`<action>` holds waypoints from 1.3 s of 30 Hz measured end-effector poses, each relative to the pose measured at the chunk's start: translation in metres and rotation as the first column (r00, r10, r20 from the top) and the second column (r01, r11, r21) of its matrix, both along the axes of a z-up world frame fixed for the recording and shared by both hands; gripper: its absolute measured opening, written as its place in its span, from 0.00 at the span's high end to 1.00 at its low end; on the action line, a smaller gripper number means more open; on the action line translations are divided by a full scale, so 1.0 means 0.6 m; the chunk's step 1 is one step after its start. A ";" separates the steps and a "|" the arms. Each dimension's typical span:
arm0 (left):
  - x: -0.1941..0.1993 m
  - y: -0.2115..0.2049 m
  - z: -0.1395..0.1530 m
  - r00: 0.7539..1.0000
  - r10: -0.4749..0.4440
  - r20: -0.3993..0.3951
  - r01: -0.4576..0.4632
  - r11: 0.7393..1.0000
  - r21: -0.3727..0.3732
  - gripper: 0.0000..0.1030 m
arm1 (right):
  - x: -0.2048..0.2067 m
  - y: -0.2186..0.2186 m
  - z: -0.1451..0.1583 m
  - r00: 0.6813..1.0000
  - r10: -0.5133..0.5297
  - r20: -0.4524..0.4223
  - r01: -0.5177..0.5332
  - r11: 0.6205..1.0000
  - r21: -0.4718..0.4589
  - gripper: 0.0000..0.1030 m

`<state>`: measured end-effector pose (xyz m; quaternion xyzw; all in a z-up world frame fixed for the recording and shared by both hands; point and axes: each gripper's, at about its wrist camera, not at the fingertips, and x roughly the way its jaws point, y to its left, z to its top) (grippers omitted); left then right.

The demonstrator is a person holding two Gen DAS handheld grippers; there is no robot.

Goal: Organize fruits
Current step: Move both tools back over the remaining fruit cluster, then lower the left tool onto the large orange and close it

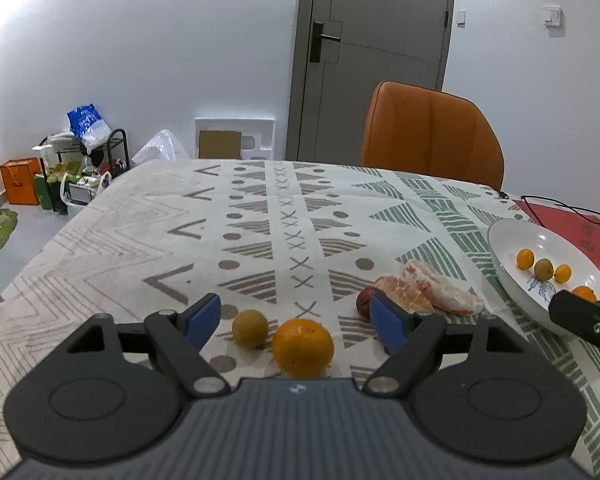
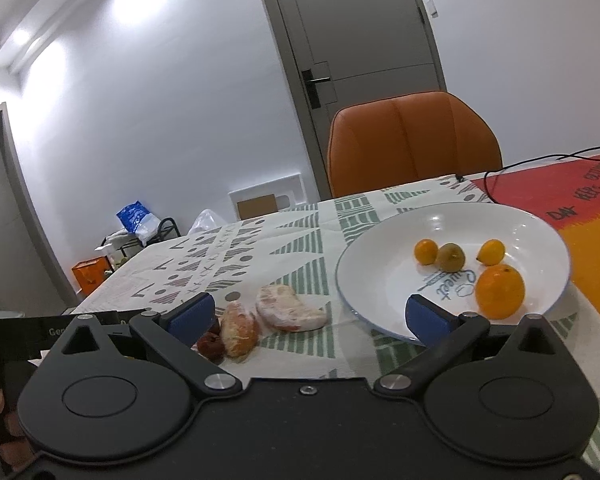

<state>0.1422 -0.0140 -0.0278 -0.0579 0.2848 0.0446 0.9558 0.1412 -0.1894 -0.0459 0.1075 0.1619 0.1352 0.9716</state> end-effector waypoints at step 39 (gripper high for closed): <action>0.005 0.039 -0.047 0.999 -0.015 -0.033 0.010 0.991 -0.136 0.65 | 0.046 0.089 -0.029 0.982 0.158 -0.107 -0.167 0.982 -0.091 0.37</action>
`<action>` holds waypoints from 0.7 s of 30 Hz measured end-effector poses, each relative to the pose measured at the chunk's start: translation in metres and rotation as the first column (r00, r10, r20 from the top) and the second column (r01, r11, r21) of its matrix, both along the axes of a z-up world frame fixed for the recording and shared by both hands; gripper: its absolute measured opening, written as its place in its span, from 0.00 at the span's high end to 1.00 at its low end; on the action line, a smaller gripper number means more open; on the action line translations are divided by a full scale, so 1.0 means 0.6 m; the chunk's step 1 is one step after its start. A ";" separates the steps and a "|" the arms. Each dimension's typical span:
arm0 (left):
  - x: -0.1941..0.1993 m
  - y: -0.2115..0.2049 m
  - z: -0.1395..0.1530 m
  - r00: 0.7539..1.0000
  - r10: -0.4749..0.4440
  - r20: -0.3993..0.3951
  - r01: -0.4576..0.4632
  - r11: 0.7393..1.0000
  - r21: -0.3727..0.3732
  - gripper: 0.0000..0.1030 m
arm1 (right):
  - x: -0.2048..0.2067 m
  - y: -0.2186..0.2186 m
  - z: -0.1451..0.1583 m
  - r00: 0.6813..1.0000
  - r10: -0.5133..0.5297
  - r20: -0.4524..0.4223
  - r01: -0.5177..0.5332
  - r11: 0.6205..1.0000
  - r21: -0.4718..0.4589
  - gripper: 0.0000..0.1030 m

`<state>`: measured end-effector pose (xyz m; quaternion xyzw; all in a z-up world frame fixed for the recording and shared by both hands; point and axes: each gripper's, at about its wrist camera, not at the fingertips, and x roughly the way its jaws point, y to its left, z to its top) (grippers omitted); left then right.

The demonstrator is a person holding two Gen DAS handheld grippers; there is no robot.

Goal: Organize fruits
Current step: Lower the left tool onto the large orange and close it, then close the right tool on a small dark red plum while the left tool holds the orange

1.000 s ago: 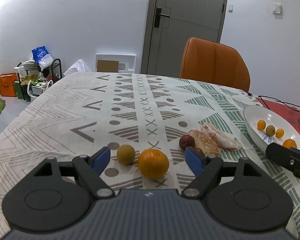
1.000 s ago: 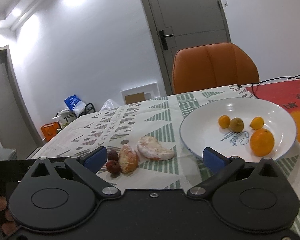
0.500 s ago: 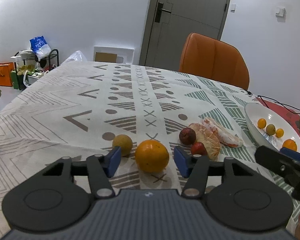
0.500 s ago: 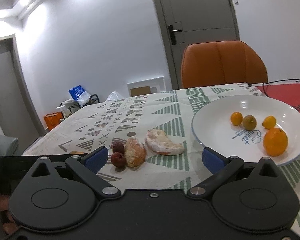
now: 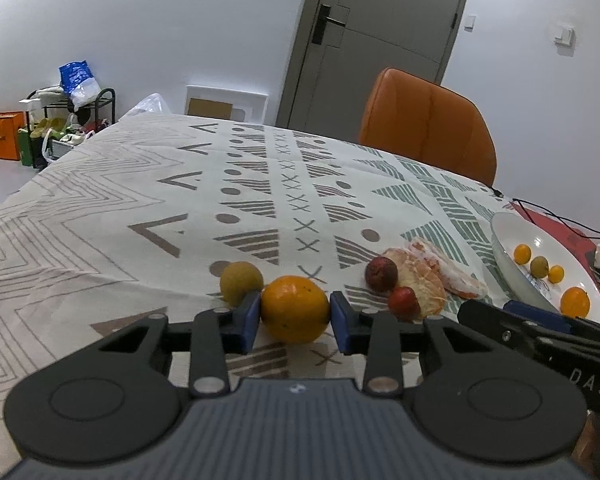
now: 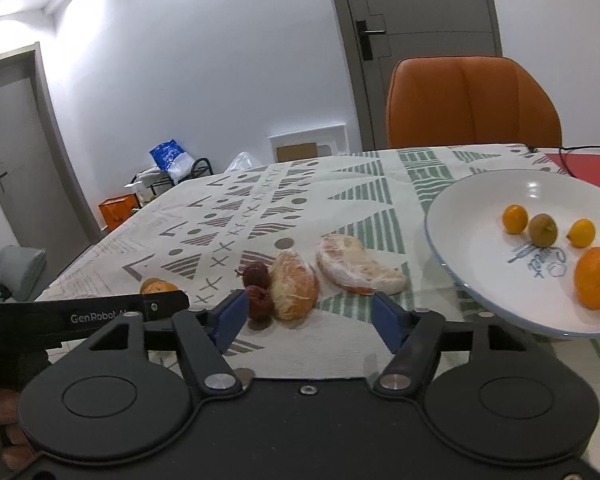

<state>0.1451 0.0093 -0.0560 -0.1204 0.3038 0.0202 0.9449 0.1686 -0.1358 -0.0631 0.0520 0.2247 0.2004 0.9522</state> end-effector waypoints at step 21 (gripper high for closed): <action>-0.031 0.056 0.021 0.998 0.050 0.034 -0.049 0.998 -0.029 0.65 | 0.019 0.074 0.002 0.996 0.086 -0.007 -0.086 0.995 -0.058 0.62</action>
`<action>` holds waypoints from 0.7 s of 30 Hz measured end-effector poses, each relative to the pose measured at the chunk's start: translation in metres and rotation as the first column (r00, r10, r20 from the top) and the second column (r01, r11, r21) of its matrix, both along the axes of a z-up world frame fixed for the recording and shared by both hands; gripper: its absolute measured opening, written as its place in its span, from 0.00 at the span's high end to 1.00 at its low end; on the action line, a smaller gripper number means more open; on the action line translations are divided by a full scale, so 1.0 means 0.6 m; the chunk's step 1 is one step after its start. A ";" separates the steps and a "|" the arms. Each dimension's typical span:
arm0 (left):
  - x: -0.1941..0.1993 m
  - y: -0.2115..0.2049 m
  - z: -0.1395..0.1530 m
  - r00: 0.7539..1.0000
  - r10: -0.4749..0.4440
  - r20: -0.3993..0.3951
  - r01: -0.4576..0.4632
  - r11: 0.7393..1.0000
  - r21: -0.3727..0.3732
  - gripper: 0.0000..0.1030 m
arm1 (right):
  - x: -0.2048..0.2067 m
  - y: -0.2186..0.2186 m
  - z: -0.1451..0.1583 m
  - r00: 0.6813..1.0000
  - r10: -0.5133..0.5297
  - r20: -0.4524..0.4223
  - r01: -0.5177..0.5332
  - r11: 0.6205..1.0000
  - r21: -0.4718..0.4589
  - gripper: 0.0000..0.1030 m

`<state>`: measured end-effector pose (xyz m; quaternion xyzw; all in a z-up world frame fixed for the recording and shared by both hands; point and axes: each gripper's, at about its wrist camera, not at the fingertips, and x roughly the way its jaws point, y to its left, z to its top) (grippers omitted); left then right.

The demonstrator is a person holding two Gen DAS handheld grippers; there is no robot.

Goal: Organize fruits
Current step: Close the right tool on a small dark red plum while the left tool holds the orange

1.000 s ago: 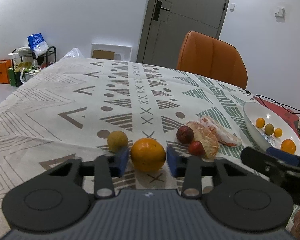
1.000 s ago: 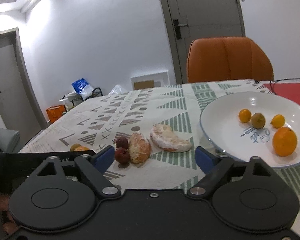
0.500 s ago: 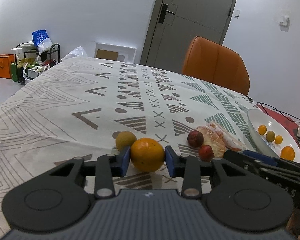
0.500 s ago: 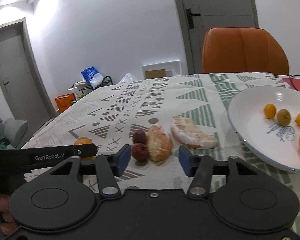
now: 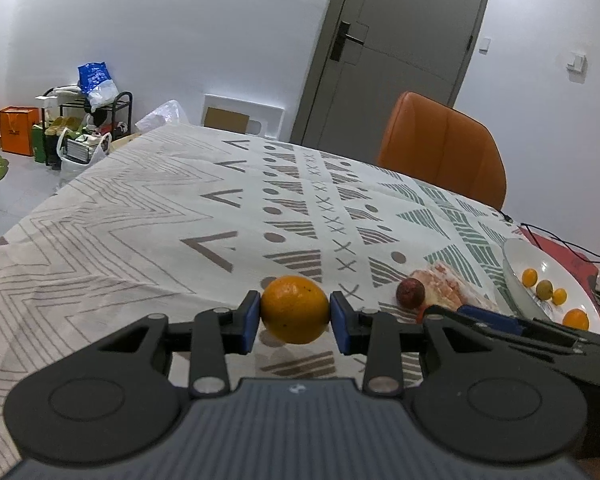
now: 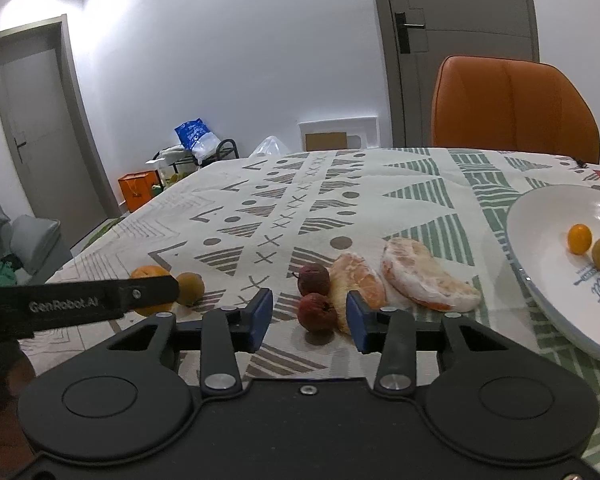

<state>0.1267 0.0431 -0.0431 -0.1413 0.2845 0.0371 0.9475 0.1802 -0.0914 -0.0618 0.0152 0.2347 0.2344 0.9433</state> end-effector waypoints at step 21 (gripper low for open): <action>-0.001 -0.007 0.019 1.000 0.004 0.022 -0.005 1.000 0.024 0.65 | -0.006 -0.015 0.002 1.000 -0.023 0.003 0.023 1.000 0.001 0.90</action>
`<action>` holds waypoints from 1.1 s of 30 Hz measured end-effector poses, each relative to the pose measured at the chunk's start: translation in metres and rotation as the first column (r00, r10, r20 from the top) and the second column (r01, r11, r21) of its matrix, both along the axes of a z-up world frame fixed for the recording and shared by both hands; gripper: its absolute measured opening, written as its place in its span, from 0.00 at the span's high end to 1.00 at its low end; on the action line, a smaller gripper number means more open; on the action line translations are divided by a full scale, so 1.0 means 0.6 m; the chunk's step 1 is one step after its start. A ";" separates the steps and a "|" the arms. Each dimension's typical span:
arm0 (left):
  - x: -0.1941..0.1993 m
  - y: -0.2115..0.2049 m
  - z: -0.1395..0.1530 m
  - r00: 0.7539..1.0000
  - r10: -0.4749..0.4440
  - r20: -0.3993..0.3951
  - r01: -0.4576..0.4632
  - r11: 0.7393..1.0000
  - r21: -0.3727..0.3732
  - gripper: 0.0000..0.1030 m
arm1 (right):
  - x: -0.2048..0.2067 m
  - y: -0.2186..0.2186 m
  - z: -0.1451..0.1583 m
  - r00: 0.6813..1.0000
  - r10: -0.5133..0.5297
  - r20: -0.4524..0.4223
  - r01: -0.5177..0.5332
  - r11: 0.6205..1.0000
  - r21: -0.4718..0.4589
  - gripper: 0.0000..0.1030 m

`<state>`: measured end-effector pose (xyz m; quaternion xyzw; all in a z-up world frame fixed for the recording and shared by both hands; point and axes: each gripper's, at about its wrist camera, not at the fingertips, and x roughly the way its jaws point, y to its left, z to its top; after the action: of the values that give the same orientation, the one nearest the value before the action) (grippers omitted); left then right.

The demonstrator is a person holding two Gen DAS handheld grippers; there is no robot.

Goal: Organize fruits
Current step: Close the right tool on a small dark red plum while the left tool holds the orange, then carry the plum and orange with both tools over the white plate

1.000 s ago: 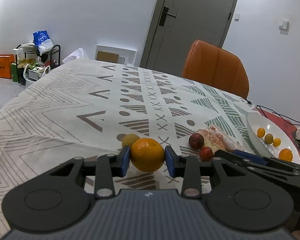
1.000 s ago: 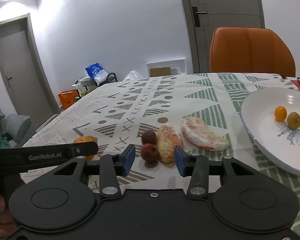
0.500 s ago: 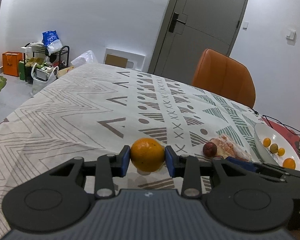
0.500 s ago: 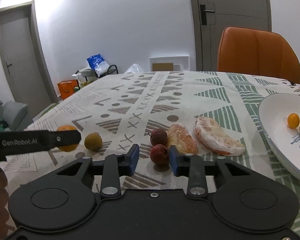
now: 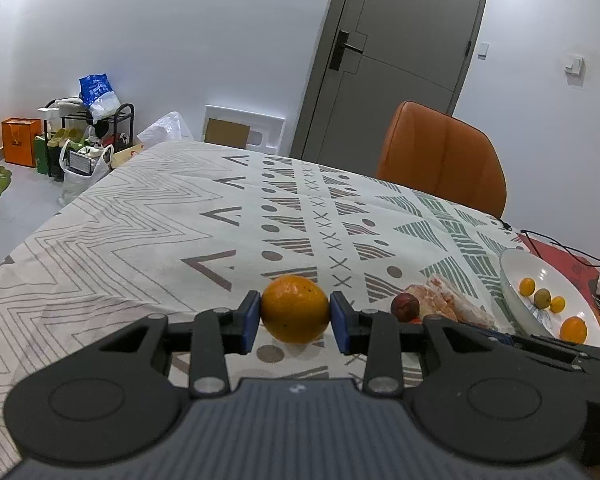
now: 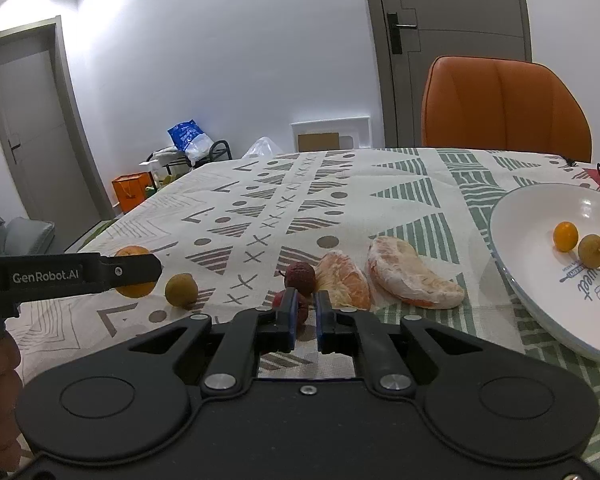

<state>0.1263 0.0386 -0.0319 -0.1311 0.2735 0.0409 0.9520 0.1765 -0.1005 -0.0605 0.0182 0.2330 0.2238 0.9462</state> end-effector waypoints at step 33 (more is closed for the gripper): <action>0.002 0.040 -0.009 0.999 0.030 -0.010 -0.031 0.999 -0.029 0.65 | 0.004 0.021 0.001 1.000 0.030 -0.010 -0.030 0.999 -0.024 0.79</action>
<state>0.1273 0.0624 -0.0372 -0.1491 0.2763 0.0520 0.9480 0.1791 -0.0882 -0.0598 0.0044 0.2403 0.2351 0.9418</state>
